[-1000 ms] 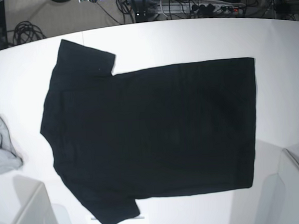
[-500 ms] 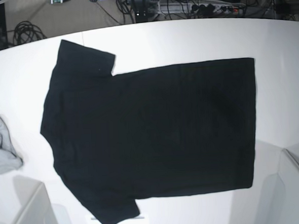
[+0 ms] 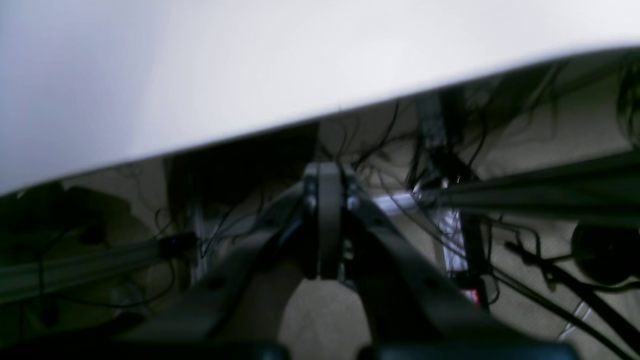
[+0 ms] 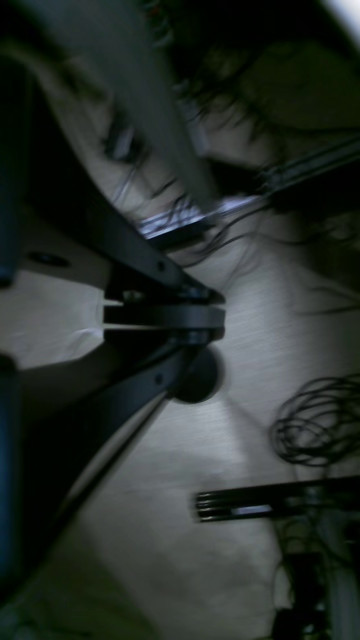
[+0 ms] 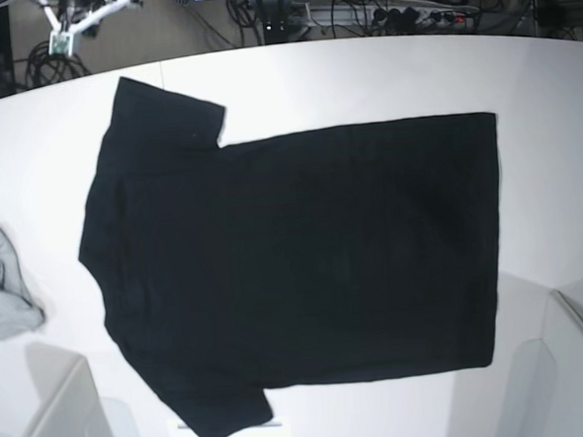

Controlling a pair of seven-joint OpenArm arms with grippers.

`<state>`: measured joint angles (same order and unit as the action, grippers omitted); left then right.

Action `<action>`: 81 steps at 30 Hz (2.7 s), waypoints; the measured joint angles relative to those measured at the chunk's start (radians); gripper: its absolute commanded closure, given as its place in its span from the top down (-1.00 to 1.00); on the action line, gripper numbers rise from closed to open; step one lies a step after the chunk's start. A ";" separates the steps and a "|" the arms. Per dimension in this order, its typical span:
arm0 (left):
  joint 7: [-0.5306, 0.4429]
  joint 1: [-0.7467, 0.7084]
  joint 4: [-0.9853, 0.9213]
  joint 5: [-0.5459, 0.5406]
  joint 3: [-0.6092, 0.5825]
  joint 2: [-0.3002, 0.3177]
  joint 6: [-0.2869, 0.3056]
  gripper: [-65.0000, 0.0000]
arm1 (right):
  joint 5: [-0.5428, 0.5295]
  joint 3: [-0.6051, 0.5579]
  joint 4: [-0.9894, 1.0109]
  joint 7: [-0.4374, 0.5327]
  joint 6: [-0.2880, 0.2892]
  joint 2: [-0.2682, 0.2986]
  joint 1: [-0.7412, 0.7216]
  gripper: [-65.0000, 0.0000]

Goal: Fold the T-shirt properly
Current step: 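Move both grippers down to the shirt edge nearest the robot base, then close both grippers on the shirt edge and lift it slightly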

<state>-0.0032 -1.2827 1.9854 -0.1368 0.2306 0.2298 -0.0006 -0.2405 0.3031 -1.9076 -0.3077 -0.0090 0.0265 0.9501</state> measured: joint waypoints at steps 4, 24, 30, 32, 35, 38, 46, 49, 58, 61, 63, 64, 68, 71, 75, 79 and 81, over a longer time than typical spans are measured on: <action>0.019 0.038 -0.011 0.000 0.023 -0.009 -0.003 -1.00 | -0.014 0.000 -0.063 0.006 0.008 -0.002 -0.070 -1.00; 0.029 0.316 -0.024 -0.126 0.022 -0.010 0.000 -0.05 | -0.364 0.214 -0.012 -0.470 -0.001 0.006 -0.489 0.23; 0.204 0.378 -0.045 -0.440 0.159 -0.006 0.004 0.66 | -0.359 0.214 0.077 -0.480 0.055 0.004 -0.519 0.22; 0.284 0.409 -0.056 -0.507 0.241 -0.011 0.081 0.66 | -0.365 0.214 0.125 -0.479 0.099 0.003 -0.544 0.22; 0.388 0.448 -0.055 -0.549 0.370 -0.020 0.206 0.66 | -0.363 0.212 0.175 -0.471 0.117 0.002 -0.555 0.22; 0.459 0.510 -0.056 -0.546 0.485 -0.050 0.265 0.66 | -0.354 0.182 0.174 -0.459 0.123 0.009 -0.548 0.22; 0.569 0.603 -0.058 -0.546 0.536 -0.058 0.267 0.66 | -0.369 0.078 0.169 -0.448 0.140 0.005 -0.531 -0.27; 0.568 0.630 -0.121 -0.548 0.501 -0.061 0.271 0.66 | -0.366 0.079 0.175 -0.454 0.140 0.006 -0.528 -0.64; 0.569 0.718 -0.289 -0.547 0.414 -0.071 0.267 0.66 | -0.366 0.079 0.175 -0.470 0.138 0.006 -0.523 -1.00; 0.573 0.759 -0.336 -0.547 0.414 -0.090 0.264 0.66 | -0.366 0.079 0.175 -0.472 0.138 0.006 -0.523 -1.00; 0.570 0.780 -0.359 -0.550 0.408 -0.093 0.267 0.66 | -0.367 0.079 0.175 -0.472 0.138 0.006 -0.523 -1.00; 0.581 0.791 -0.364 -0.549 0.399 -0.090 0.267 0.66 | -0.366 0.079 0.175 -0.471 0.138 0.006 -0.523 -1.00; 0.597 0.847 -0.383 -0.550 0.367 -0.087 0.267 0.66 | -0.375 0.079 0.175 -0.465 0.138 0.006 -0.514 -1.00; 0.582 0.880 -0.406 -0.550 0.336 -0.096 0.276 0.58 | -0.374 0.079 0.175 -0.464 0.138 0.006 -0.514 -1.00; 0.567 0.895 -0.425 -0.560 0.280 -0.094 0.278 0.03 | -0.373 0.079 0.175 -0.465 0.138 0.006 -0.514 -1.00; 0.571 0.901 -0.451 -0.575 0.278 -0.096 0.283 -0.48 | -0.373 0.079 0.175 -0.465 0.138 0.006 -0.514 -1.00; 0.572 0.900 -0.452 -0.573 0.279 -0.095 0.282 -0.71 | -0.373 0.079 0.175 -0.464 0.138 0.006 -0.514 -1.00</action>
<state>0.5690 -0.3828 1.5333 -0.7094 0.5098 0.1345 0.2810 -0.6140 0.3824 -1.7325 -0.7719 0.1287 0.0326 0.4362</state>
